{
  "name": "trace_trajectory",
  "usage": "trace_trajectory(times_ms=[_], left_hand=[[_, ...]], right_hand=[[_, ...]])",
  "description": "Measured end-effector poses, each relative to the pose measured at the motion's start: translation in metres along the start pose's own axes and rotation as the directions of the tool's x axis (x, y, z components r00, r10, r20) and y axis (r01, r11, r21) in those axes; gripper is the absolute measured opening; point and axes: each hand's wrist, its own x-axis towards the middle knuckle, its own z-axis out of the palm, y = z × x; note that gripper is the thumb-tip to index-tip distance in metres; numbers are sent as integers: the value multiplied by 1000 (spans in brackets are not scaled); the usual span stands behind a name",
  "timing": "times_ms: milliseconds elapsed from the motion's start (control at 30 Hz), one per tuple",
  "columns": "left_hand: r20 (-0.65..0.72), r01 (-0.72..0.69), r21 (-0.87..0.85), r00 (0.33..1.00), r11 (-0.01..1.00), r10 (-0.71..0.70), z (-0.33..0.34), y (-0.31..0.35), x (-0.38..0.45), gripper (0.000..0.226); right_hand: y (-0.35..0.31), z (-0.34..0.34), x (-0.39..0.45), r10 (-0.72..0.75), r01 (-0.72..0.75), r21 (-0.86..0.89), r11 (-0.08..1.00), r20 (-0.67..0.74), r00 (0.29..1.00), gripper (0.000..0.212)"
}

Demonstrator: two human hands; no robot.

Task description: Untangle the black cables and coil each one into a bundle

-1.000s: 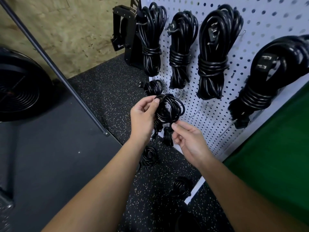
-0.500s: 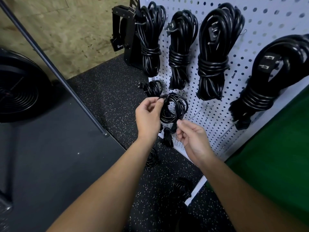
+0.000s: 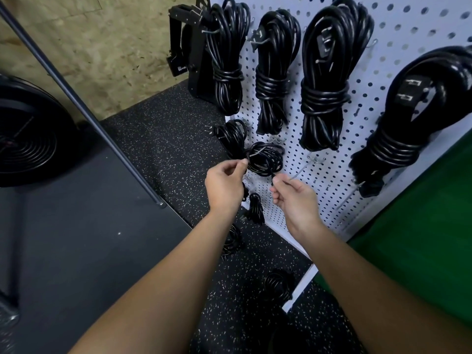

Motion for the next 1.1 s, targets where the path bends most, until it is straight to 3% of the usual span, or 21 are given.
trace_trajectory(times_ms=[133,300,367,467,600,767,867,1000,1100], left_hand=[[71,51,35,996,998,-53,-10,-18,-4,14],[24,152,124,988,981,-156,-36,-78,-20,17],[-14,225,157,974,962,-226,-48,-112,-29,17],[-33,312,246,949,918,-314,-63,-157,-37,16],[9,342,391,927,854,-376,-71,-201,-41,13],[109,344,527,880,777,-463,-60,-246,-36,43],[152,332,579,854,745,-498,-50,-256,-27,37],[115,394,545,839,740,-531,-43,-264,-19,25],[90,379,483,875,789,-475,-44,-312,-22,36]], right_hand=[[15,-7,-5,-89,85,-111,990,-24,996,48],[63,-14,-21,-16,12,-359,933,-7,1000,22],[81,-15,-24,17,22,-504,864,73,997,10],[113,-9,-18,167,7,-666,746,198,966,9],[163,-2,6,294,33,-818,574,244,924,45],[213,16,48,397,-96,-863,496,127,909,66],[239,27,69,432,-212,-844,493,26,902,64],[260,24,78,469,-337,-771,540,-57,881,47],[243,19,60,477,-361,-673,646,-14,879,19]])
